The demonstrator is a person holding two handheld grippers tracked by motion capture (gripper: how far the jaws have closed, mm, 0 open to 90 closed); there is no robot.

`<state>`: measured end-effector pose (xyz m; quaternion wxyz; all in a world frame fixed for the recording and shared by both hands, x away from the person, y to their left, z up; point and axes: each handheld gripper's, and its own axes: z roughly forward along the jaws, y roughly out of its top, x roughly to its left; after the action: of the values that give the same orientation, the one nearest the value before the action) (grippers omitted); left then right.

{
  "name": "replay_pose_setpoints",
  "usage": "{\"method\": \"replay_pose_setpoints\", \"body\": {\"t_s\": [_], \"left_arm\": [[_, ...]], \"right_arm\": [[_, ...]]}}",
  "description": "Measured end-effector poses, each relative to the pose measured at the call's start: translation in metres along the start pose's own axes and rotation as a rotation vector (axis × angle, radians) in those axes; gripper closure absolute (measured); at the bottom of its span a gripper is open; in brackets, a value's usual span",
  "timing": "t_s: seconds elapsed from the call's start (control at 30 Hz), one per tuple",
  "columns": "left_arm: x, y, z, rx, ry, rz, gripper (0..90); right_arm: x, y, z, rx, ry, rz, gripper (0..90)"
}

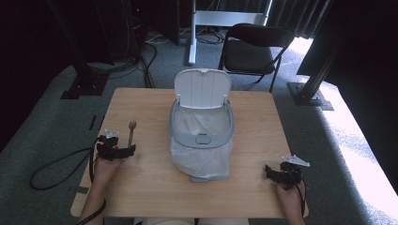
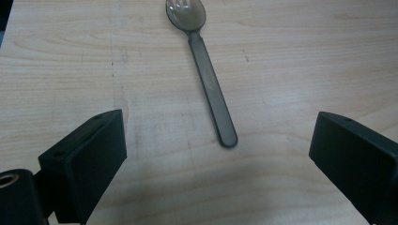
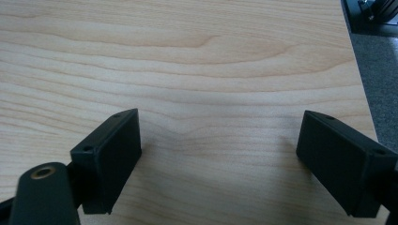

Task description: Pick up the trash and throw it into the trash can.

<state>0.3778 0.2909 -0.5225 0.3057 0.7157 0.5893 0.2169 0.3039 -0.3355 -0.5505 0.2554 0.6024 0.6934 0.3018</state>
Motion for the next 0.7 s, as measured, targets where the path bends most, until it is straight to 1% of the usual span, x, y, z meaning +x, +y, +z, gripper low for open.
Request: {"method": "replay_pose_setpoints", "body": {"t_s": [0.07,0.13,0.17,0.23,0.27,0.3,0.37,0.43,0.5,0.53,0.57,0.6,0.67,0.7], "left_arm": [[0.000,0.003,0.004,0.018,-0.002,-0.011,4.5],[-0.002,0.005,0.008,0.028,-0.003,0.000,4.5],[-0.002,0.005,0.008,0.028,-0.003,0.000,4.5],[-0.004,0.010,0.015,0.032,-0.012,-0.001,4.5],[-0.005,0.012,0.017,0.034,0.001,0.008,4.5],[-0.004,0.014,0.019,0.036,-0.006,0.012,4.5],[-0.004,0.018,0.024,0.044,0.000,0.005,4.5],[-0.004,0.021,0.029,0.049,0.001,0.007,5.5],[-0.003,0.023,0.033,0.051,-0.003,0.005,6.2],[-0.003,0.024,0.036,0.061,0.000,0.002,6.3],[-0.003,0.025,0.038,0.063,0.012,0.002,8.2],[-0.002,0.025,0.040,0.060,0.019,0.002,15.2],[-0.002,0.027,0.044,0.063,0.029,0.008,17.0],[-0.002,0.030,0.045,0.065,0.017,0.011,17.2]], "right_arm": [[0.000,0.000,0.000,0.000,0.000,0.000,13.5],[0.000,0.000,0.000,0.000,0.000,0.000,13.5],[0.000,0.000,0.000,0.000,0.000,0.000,13.5],[0.000,0.000,0.000,0.000,0.000,0.000,13.6],[0.000,0.000,0.000,0.000,0.000,0.000,13.5],[0.000,0.000,0.000,0.000,0.000,-0.001,13.6],[0.000,0.000,0.000,0.000,0.000,0.000,13.6],[0.000,0.000,0.000,0.000,0.000,0.000,13.6],[0.000,0.000,0.000,0.000,0.001,-0.001,13.7],[0.000,0.000,0.000,0.000,0.000,-0.001,13.7],[0.000,0.000,0.000,0.000,0.001,-0.001,13.6],[0.000,0.000,0.000,0.000,0.001,-0.001,13.7],[0.000,0.000,0.000,0.000,0.001,-0.001,13.8],[0.000,0.000,0.000,0.000,0.001,-0.001,13.8]]}}
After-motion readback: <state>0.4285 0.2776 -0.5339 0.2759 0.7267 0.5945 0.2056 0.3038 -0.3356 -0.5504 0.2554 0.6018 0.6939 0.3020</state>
